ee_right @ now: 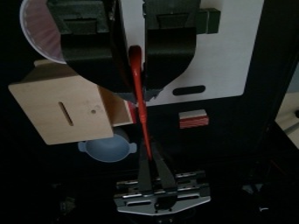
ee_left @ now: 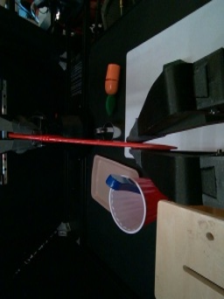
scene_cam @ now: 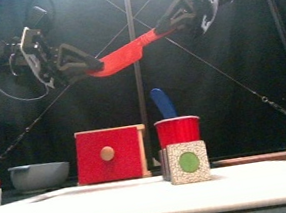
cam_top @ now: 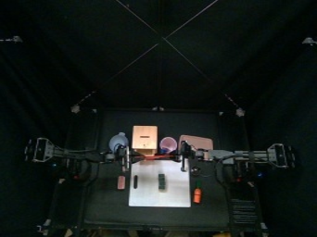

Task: Place sushi on board then cut the sushi with the knife then place the pieces on the plate
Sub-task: Cut the sushi into 4 pieces

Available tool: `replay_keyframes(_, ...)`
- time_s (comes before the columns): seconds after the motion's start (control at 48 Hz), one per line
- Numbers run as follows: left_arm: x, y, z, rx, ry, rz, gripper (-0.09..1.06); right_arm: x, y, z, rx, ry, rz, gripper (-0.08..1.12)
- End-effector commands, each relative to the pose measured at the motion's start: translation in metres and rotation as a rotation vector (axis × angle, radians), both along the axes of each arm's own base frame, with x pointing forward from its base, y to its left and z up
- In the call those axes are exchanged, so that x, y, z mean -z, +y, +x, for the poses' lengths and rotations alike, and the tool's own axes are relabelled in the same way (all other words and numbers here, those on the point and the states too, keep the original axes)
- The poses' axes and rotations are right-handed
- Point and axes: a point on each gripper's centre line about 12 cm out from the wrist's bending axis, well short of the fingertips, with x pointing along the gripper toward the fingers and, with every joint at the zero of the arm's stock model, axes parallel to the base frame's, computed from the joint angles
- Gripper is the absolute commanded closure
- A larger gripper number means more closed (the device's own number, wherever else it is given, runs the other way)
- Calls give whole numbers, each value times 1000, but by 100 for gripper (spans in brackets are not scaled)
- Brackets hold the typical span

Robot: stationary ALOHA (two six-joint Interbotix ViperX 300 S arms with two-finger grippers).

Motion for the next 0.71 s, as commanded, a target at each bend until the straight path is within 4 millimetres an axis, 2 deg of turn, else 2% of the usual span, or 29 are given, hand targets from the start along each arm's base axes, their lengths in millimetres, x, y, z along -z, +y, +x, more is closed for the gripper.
replay_keyframes(0.021,2,-19,1,63,14,-1,59,23,15,-6,-48,57,-5,62)
replay_keyframes(0.104,14,-38,3,128,55,-2,59,56,31,-14,-99,152,-2,62)
replay_keyframes(0.167,27,-47,9,156,98,0,59,71,35,-18,-110,195,6,62)
replay_keyframes(0.396,72,-75,48,224,226,11,59,86,44,-25,-147,296,1,62)
replay_keyframes(0.5,81,-82,66,236,238,11,59,95,54,-32,-176,370,10,62)
replay_keyframes(0.708,92,-78,77,205,297,1,59,104,54,-39,-184,419,-1,62)
